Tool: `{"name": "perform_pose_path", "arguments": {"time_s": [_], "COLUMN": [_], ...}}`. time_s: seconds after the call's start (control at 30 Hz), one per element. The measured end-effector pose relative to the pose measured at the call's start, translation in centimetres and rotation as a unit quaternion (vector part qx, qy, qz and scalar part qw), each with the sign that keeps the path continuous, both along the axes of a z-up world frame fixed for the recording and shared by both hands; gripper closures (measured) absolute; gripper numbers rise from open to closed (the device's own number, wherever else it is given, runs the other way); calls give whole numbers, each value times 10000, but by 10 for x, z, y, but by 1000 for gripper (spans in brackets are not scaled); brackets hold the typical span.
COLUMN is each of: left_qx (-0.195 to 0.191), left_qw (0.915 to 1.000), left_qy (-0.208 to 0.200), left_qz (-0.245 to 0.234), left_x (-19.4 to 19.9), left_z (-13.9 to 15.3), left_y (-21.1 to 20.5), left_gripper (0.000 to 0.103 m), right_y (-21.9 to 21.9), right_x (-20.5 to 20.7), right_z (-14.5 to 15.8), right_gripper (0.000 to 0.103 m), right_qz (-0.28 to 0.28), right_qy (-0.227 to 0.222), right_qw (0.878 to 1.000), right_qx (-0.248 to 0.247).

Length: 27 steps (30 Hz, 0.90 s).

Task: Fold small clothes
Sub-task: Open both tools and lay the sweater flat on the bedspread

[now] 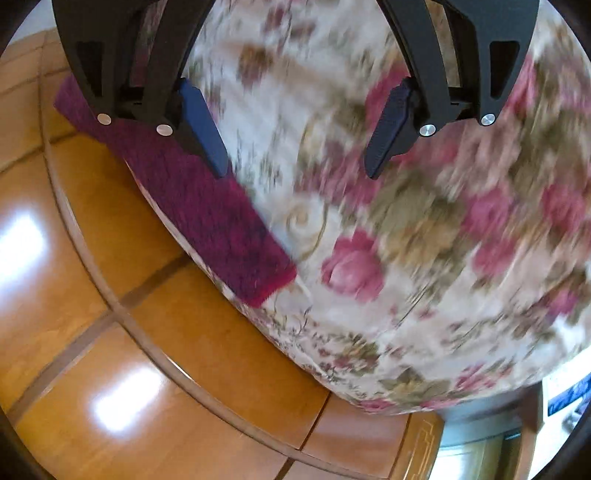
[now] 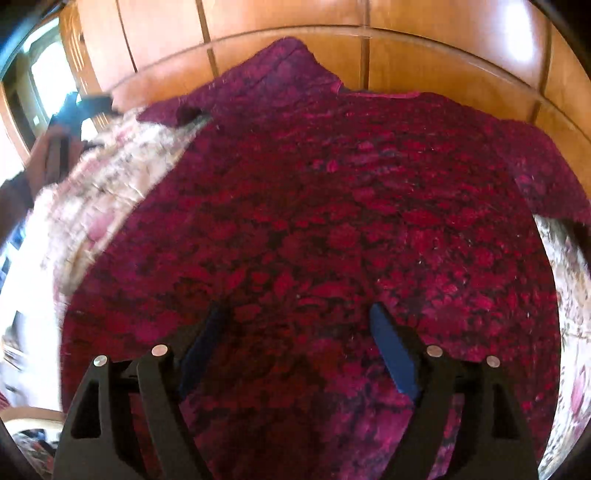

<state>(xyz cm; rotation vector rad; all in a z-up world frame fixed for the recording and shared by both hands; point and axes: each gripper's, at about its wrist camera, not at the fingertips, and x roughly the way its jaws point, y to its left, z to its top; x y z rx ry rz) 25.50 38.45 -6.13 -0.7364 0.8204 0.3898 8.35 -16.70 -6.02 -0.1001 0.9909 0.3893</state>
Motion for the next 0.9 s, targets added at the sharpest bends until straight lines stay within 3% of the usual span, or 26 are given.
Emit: {"name": "perform_pose_path", "arguments": {"time_s": [0.2,0.23,0.27,0.33,0.4,0.57,0.63,0.73,0.83,0.87,0.9], "left_qx": [6,-12,-38,-166,-140,121,316,459,565,590,654], "left_qw": [9999,9999,9999,9998,9999,9959,9933,9930,9934,9923,9911], "left_qy": [8,-25,-20,62,-78,-714,-751,-321,207,421,482], "left_qz": [120,115,104,-1,28,537,822,1036,980,1000,1053], "left_x": [53,57,62,69,65,3,-27,-55,-56,-55,-55], "left_z": [-14,-14,-18,-25,-22,11,20,7,-17,-22,-21], "left_y": [9,7,8,8,8,27,41,62,61,56,53], "left_gripper": [28,32,38,86,93,94,94,95,92,89,75], "right_y": [2,2,2,4,3,3,2,3,4,5,5], "right_x": [3,4,5,8,9,7,7,5,3,3,2], "right_z": [-14,-15,-17,-16,-16,-16,-16,-16,-16,-15,-14], "right_gripper": [7,3,2,2,2,2,2,2,2,2,2], "right_qz": [-64,-22,22,33,70,26,-17,-65,-85,-93,-105], "right_qy": [151,202,242,284,324,240,219,153,139,138,138], "right_qw": [9997,9996,9996,9995,9993,9995,9994,9995,9996,9996,9996], "right_qx": [165,186,168,162,187,226,268,253,225,220,211]}}
